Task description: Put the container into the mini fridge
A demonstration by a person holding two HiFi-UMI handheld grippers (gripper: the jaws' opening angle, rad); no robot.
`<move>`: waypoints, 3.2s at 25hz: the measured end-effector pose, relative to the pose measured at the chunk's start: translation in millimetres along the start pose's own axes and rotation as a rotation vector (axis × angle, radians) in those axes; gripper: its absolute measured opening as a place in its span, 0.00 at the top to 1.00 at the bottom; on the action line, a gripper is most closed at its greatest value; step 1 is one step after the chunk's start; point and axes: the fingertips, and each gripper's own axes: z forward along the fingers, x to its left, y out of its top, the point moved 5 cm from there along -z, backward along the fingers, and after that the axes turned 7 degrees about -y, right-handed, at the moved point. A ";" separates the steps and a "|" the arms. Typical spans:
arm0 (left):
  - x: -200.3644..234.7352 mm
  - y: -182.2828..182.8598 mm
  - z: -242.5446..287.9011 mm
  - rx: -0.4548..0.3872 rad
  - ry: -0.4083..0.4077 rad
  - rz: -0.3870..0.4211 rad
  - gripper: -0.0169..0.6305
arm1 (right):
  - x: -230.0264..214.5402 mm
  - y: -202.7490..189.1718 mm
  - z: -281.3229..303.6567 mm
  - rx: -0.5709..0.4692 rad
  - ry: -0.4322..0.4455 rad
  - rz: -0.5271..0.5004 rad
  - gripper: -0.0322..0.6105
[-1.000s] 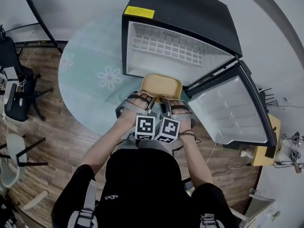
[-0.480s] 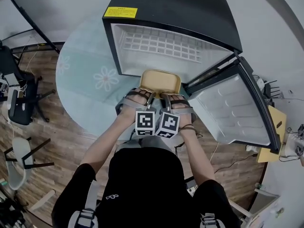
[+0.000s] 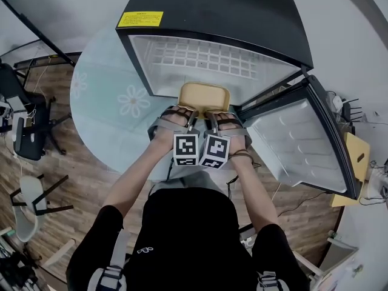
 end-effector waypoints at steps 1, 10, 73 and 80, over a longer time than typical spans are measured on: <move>1.3 -0.6 3.4 0.002 -0.004 0.000 0.93 | -0.6 -1.3 3.3 0.000 0.004 -0.001 0.93; 10.0 -8.6 29.1 0.025 -0.027 0.010 0.93 | -4.6 -7.3 30.4 -0.014 0.029 0.005 0.93; 56.6 -44.4 38.0 -0.164 0.259 -0.482 0.86 | -44.1 -17.7 55.1 -0.147 -0.101 0.306 0.82; 54.2 -33.2 -9.0 -0.254 0.370 -0.628 0.92 | -54.1 -13.2 3.2 -0.214 -0.199 0.492 0.89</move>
